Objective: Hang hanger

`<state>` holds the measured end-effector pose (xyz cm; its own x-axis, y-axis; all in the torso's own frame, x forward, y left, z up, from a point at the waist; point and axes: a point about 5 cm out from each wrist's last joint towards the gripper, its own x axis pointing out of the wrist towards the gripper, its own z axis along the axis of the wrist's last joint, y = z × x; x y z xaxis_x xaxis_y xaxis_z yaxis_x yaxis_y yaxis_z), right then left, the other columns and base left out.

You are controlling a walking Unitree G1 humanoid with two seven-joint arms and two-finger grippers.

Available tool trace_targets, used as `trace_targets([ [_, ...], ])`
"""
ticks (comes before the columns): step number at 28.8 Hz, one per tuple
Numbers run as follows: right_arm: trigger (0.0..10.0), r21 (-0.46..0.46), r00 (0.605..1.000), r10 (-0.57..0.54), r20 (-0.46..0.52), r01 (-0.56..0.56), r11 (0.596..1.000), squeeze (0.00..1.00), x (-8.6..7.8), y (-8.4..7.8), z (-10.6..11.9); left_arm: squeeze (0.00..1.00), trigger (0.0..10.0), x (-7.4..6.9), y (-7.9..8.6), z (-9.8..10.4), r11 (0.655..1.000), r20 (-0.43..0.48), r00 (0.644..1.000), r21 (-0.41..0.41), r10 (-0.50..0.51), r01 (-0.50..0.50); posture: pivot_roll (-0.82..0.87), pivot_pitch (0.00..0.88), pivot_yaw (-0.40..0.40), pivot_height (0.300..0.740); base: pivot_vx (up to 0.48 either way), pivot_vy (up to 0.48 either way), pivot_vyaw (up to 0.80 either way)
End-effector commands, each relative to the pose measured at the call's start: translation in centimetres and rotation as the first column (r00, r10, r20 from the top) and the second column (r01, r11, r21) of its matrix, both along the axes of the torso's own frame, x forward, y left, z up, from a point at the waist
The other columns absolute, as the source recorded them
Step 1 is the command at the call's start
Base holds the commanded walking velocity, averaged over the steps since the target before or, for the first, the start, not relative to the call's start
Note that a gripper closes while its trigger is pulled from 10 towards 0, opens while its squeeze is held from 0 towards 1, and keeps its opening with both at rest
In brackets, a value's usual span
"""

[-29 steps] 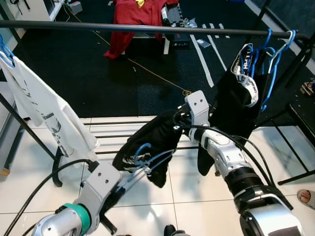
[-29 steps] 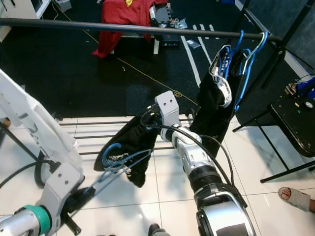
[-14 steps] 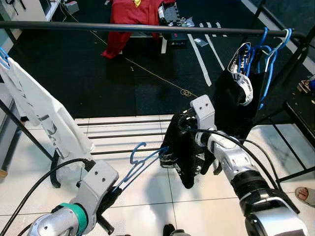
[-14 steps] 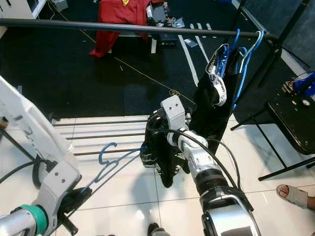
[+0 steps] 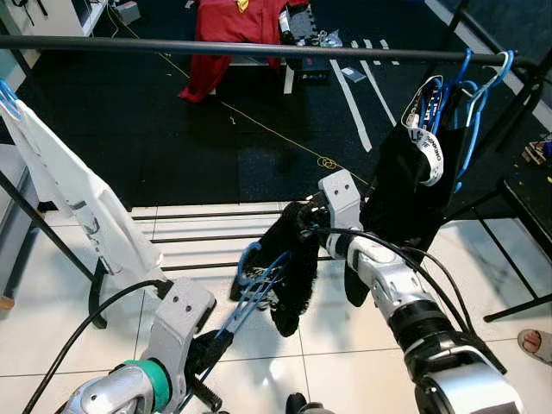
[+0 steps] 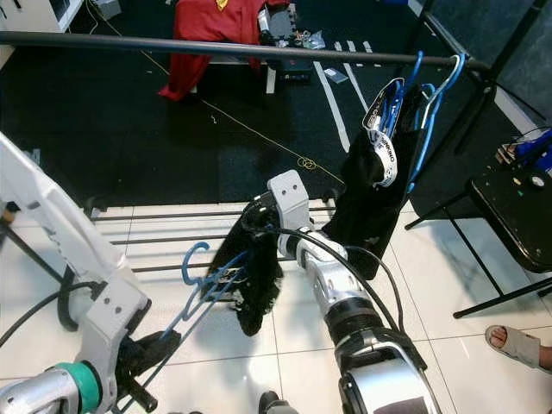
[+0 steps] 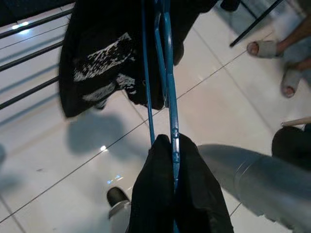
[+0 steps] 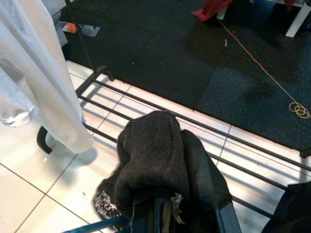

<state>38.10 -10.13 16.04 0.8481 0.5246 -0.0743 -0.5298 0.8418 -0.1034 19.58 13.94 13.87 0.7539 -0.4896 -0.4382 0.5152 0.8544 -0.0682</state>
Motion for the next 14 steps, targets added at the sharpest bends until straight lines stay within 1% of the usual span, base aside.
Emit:
trace_targets([
  [1, 0.0, 0.039, 1.000, 0.001, 0.009, -0.001, 0.999, 0.00, 0.1, 0.3, 0.5, 0.00, 10.0, -0.1, 0.0, -0.3, 0.999, -0.033, 0.999, -0.008, 0.036, -0.036, -0.01, 0.193, 0.016, 0.740, 0.000, 0.000, 0.00],
  [2, 0.0, 0.045, 1.000, 0.003, 0.009, -0.003, 0.999, 0.00, 0.0, 0.4, 0.5, 0.00, 10.0, 0.2, 0.1, -0.4, 0.997, -0.043, 0.996, -0.008, 0.073, -0.073, -0.01, 0.193, 0.016, 0.740, 0.000, 0.000, 0.00],
  [3, 0.0, 0.047, 1.000, 0.009, 0.008, -0.009, 0.999, 0.00, -0.1, 0.5, 0.5, 0.00, 10.0, 0.6, 0.5, -0.7, 0.989, -0.043, 0.988, 0.017, 0.147, -0.146, -0.01, 0.194, 0.017, 0.740, 0.000, 0.000, 0.00],
  [4, 0.0, 0.051, 1.000, 0.013, 0.003, -0.013, 0.999, 0.00, -0.3, 0.4, 0.3, 0.00, 10.0, 1.1, 1.0, -1.0, 0.971, -0.048, 0.971, 0.037, 0.236, -0.234, -0.01, 0.195, 0.016, 0.740, 0.000, 0.000, 0.00],
  [5, 0.0, 0.051, 1.000, 0.013, 0.003, -0.013, 0.999, 0.00, -0.3, 0.4, 0.3, 0.00, 10.0, 1.1, 1.0, -1.0, 0.971, -0.048, 0.971, 0.037, 0.236, -0.234, -0.01, 0.195, 0.016, 0.740, 0.000, 0.000, 0.00],
  [6, 0.0, 0.054, 1.000, 0.015, 0.000, -0.015, 0.998, 0.00, -0.5, 0.3, 0.2, 0.00, 10.0, 1.3, 1.3, -1.1, 0.956, -0.051, 0.955, 0.049, 0.292, -0.289, -0.02, 0.195, 0.016, 0.740, 0.000, 0.000, 0.00],
  [7, 0.0, 0.054, 1.000, 0.015, 0.000, -0.015, 0.998, 0.00, -0.5, 0.3, 0.2, 0.00, 10.0, 1.3, 1.3, -1.1, 0.956, -0.051, 0.955, 0.049, 0.292, -0.289, -0.02, 0.195, 0.016, 0.740, 0.000, 0.000, 0.00],
  [9, 0.0, 0.042, 1.000, 0.001, -0.004, -0.001, 0.999, 0.00, -0.8, -0.2, -0.2, 0.00, 10.0, 1.9, 2.3, -1.4, 0.895, -0.040, 0.896, 0.088, 0.442, -0.437, -0.02, 0.196, 0.017, 0.740, 0.000, 0.000, 0.00],
  [10, 0.0, 0.032, 1.000, -0.010, -0.004, 0.010, 0.999, 0.00, -0.9, -0.5, -0.3, 0.00, 10.0, 2.0, 2.5, -1.4, 0.874, -0.038, 0.875, 0.098, 0.482, -0.477, -0.02, 0.196, 0.017, 0.740, 0.000, 0.000, 0.00],
  [11, 0.0, 0.032, 1.000, -0.010, -0.004, 0.010, 0.999, 0.00, -0.9, -0.5, -0.3, 0.00, 10.0, 2.0, 2.5, -1.4, 0.874, -0.038, 0.875, 0.098, 0.482, -0.477, -0.02, 0.196, 0.017, 0.740, 0.000, 0.000, 0.00],
  [12, 0.0, 0.013, 0.999, -0.048, -0.001, 0.048, 0.999, 0.00, -0.8, -1.3, -0.5, 0.00, 10.0, 2.0, 2.6, -1.3, 0.865, -0.034, 0.868, 0.103, 0.496, -0.491, -0.02, 0.195, 0.017, 0.740, 0.000, 0.000, 0.00],
  [14, 0.0, 0.013, 0.999, -0.048, -0.001, 0.048, 0.999, 0.00, -0.8, -1.3, -0.5, 0.00, 10.0, 2.0, 2.6, -1.3, 0.865, -0.034, 0.868, 0.103, 0.496, -0.491, -0.02, 0.195, 0.017, 0.740, 0.000, 0.000, 0.00],
])
